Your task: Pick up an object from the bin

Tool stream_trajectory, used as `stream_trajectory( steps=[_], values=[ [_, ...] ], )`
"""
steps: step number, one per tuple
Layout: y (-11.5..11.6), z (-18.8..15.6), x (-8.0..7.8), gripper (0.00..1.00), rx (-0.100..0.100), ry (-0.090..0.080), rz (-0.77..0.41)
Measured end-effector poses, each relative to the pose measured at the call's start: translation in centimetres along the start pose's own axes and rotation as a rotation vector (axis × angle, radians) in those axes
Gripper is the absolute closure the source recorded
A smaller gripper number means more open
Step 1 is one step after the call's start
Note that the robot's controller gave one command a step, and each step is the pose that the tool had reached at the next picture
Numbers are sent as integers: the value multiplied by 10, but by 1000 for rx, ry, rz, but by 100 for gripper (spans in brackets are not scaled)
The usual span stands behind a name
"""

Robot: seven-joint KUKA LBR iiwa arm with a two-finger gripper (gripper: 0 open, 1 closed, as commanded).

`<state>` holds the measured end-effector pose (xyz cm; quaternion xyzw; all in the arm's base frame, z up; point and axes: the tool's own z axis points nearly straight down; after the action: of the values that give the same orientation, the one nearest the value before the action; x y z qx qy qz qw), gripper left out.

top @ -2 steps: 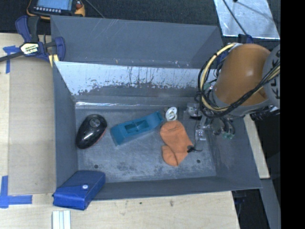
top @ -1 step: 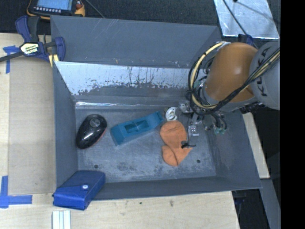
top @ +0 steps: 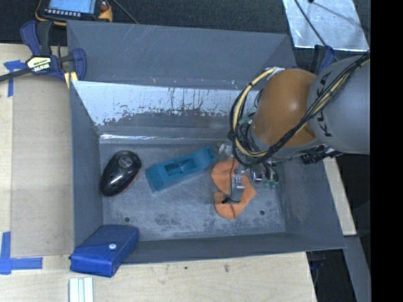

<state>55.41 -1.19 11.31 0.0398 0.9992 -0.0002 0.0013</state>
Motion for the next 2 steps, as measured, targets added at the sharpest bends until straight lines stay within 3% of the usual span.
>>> stream_trajectory(
  steps=[1, 2],
  values=[
    [-27, 35, -9, 100, 0, 2, 113],
    [-27, 35, -9, 100, 1, 2, 112]
  ],
)
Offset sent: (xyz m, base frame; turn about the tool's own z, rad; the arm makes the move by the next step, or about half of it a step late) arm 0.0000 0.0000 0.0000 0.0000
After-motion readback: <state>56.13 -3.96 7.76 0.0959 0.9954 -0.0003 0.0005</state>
